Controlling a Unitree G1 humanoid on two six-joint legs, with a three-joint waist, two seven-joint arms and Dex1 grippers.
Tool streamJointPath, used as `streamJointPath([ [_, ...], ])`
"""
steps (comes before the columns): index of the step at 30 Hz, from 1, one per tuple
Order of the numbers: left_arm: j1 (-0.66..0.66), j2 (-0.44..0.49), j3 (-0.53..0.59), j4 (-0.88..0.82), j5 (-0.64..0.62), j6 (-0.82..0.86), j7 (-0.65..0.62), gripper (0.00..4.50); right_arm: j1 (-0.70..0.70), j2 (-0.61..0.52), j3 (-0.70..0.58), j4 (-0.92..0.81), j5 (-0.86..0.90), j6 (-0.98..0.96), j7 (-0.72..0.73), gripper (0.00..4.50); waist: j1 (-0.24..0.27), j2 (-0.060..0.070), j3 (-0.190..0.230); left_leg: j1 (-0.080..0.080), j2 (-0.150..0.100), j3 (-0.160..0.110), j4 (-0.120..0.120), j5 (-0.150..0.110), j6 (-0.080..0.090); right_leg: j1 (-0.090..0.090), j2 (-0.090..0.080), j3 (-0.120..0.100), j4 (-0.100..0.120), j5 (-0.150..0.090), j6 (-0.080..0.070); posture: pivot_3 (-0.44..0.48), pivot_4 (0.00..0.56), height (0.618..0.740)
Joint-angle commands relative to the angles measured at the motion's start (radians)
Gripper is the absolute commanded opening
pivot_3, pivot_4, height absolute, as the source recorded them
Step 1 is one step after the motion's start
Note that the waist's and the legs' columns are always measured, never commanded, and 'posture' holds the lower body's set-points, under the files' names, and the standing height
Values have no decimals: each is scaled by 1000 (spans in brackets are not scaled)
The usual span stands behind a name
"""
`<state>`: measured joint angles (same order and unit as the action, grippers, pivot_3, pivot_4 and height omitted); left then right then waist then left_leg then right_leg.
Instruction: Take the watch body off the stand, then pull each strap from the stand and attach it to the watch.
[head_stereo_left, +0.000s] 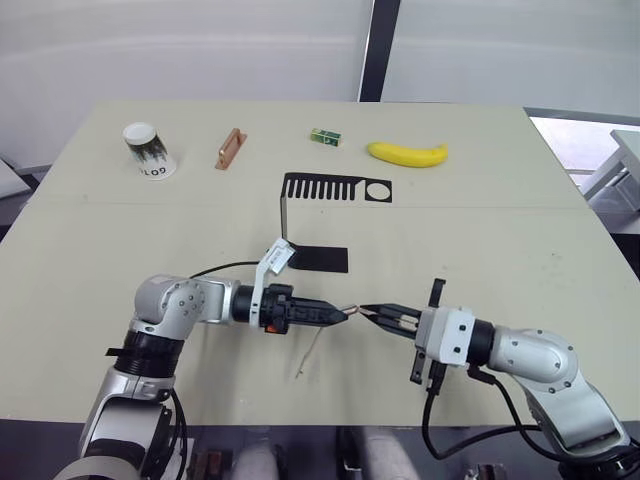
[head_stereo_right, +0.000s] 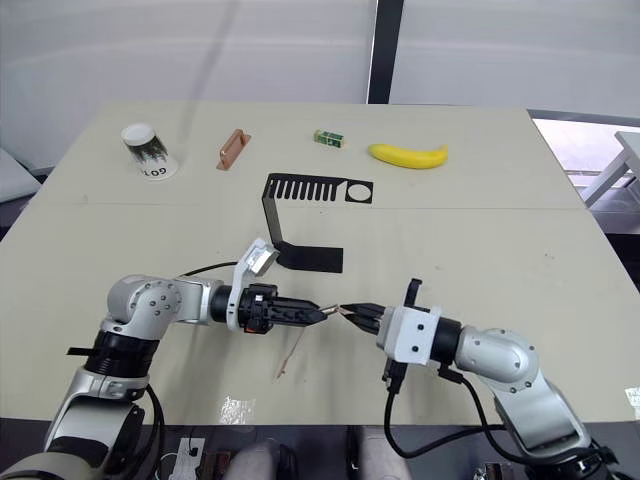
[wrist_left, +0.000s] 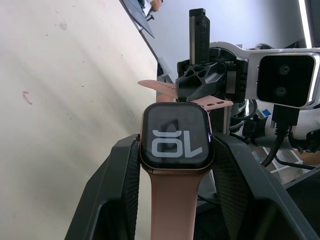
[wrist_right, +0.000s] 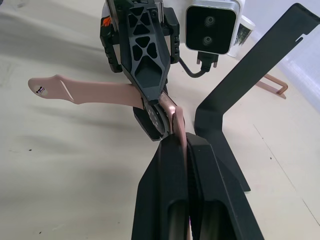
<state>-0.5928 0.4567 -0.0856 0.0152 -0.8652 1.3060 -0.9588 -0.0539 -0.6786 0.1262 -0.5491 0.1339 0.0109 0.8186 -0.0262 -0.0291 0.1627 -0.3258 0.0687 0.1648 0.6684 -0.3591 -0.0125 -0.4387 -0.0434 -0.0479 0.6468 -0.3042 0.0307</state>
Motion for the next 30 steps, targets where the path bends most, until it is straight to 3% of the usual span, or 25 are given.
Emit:
streamJointPath([
  [1,3,-19,-13,-45,-18,1,-3,1598,-18,8,25,-40,3,-2,8,0,0,0,0,0,0,0,0,0,0,0,0,0,0,0,0,0,150,740],
  [30,2,-23,-35,-59,-11,-1,-11,1598,-34,9,58,-33,-48,36,7,0,0,0,0,0,0,0,0,0,0,0,0,0,0,0,0,0,150,740],
])
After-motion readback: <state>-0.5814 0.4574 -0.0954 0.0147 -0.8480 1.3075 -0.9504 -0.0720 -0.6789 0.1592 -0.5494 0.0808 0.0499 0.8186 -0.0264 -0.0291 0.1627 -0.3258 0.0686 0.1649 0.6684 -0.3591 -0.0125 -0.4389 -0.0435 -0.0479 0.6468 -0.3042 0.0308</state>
